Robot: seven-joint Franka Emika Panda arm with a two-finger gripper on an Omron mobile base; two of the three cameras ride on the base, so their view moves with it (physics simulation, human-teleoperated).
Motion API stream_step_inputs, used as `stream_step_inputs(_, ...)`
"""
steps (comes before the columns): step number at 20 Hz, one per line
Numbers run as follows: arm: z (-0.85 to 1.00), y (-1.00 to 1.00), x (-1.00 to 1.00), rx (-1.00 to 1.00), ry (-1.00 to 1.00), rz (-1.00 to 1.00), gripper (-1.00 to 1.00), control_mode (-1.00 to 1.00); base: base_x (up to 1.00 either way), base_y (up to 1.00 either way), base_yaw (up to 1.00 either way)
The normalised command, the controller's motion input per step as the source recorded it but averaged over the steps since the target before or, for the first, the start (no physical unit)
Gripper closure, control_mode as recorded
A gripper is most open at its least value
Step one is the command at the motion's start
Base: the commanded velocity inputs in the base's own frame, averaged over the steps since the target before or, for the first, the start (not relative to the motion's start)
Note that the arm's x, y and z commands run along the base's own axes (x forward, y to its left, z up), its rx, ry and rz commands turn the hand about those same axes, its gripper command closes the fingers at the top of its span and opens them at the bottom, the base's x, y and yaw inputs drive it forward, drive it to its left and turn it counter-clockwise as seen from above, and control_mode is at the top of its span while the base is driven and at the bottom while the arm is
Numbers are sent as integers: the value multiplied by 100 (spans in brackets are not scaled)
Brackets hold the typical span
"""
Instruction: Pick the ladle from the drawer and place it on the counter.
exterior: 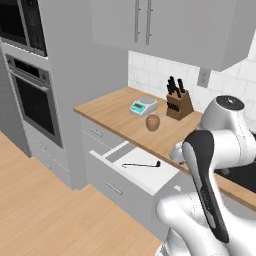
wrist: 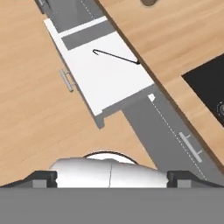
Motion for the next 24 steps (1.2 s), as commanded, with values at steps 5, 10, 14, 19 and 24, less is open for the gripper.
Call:
stream_step_inputs(5,-42,52,10,-3,-16,22,-100,-100,0,0,0)
stream_step_inputs(10,-85,47,100,0,1,17,-100,-100,0,0,0)
stream_step_inputs(14,-71,32,98,0,17,12,-100,-100,0,0,0)
stream_step_inputs(19,-80,60,96,-3,18,8,-100,-100,0,0,0)
stream_step_inputs(24,-37,29,79,-1,22,2,-100,-100,0,0,0)
